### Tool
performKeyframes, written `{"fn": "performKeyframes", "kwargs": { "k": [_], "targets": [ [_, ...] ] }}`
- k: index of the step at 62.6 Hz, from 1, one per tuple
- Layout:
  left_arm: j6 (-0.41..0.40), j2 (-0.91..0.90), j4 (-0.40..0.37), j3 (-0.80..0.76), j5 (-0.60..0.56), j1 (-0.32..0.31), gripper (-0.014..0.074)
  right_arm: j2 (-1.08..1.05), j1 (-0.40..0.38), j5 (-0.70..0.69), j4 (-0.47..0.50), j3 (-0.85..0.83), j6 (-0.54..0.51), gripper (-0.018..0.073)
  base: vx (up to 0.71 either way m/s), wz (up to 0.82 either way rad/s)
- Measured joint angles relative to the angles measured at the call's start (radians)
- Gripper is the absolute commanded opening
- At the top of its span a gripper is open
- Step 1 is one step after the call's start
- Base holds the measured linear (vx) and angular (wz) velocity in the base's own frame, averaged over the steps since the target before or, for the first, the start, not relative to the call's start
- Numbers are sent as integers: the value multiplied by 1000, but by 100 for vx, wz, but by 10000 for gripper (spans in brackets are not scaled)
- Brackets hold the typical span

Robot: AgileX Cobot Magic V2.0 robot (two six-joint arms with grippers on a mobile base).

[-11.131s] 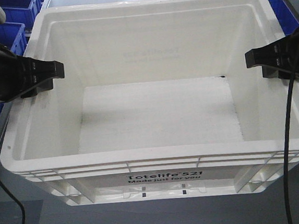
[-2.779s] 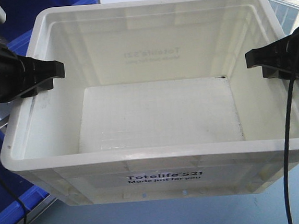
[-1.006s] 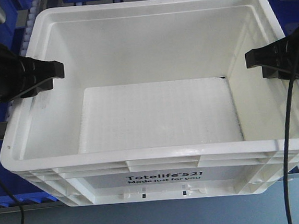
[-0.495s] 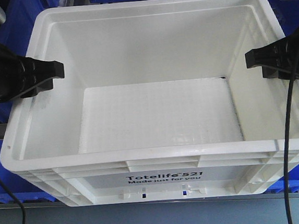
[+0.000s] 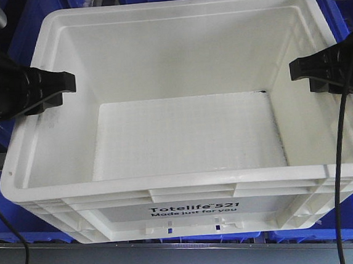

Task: Move bin from left to right shelf
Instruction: 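Carry the held crate over the other shelf's roller track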

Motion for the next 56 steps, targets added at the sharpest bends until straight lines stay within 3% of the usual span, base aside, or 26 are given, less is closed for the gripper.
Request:
{"fn": "performKeyframes", "kwargs": {
  "k": [56],
  "targets": [
    [0, 0, 0, 0, 0, 0, 73, 0, 0, 0, 0, 0, 0, 1, 9, 1]
  ]
}}
